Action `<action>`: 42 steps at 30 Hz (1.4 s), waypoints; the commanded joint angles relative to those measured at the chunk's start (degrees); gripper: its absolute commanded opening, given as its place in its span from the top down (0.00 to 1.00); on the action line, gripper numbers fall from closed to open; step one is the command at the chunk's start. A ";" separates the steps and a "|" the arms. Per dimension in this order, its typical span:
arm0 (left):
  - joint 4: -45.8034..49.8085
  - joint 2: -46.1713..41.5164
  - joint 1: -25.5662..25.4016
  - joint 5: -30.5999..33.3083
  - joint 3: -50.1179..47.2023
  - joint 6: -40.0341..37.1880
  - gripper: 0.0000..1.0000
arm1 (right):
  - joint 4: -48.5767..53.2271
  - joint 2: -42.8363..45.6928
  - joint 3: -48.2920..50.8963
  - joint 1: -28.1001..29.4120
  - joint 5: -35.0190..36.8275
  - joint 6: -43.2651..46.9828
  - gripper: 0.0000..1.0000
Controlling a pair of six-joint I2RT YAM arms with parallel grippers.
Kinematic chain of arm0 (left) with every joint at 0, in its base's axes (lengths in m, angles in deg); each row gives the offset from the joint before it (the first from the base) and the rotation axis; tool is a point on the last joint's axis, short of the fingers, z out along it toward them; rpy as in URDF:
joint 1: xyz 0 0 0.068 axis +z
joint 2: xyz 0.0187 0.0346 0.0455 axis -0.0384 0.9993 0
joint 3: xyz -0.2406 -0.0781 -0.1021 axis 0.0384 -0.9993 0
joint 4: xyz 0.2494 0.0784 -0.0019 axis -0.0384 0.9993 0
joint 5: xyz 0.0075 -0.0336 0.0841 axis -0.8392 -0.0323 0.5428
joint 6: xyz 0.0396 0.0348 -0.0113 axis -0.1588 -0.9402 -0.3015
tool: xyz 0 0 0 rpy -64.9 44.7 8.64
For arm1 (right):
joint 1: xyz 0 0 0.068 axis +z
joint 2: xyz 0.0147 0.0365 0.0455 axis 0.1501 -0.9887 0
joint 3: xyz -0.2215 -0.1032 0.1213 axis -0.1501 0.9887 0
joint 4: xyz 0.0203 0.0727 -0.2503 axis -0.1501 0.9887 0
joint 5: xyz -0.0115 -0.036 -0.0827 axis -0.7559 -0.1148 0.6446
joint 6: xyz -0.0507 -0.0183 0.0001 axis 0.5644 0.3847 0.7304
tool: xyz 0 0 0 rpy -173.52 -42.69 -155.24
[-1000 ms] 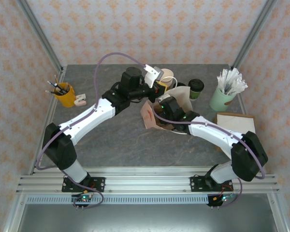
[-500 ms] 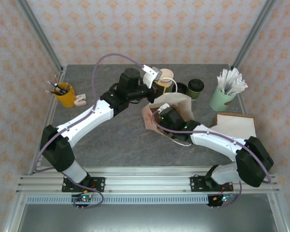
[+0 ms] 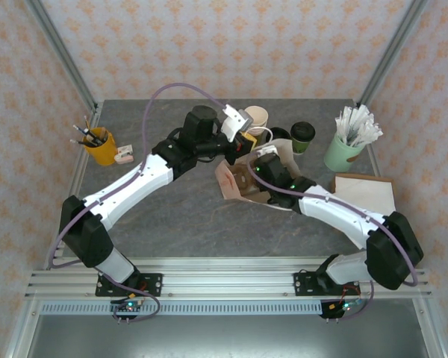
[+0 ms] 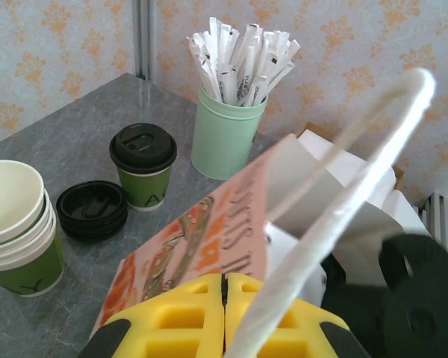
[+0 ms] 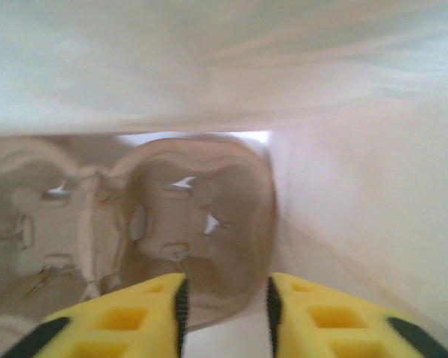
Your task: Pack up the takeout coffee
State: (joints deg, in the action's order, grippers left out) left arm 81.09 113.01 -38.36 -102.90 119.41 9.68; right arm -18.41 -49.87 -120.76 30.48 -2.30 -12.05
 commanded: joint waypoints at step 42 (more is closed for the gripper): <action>-7.72 3.26 6.10 1.15 -0.51 5.71 1.00 | 29.94 -22.02 -30.71 -1.98 -25.80 -0.06 0.70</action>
State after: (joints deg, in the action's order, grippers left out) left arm 79.69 117.45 -29.80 -97.39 119.04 12.98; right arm 3.66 -67.38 -150.24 28.05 -27.08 -11.91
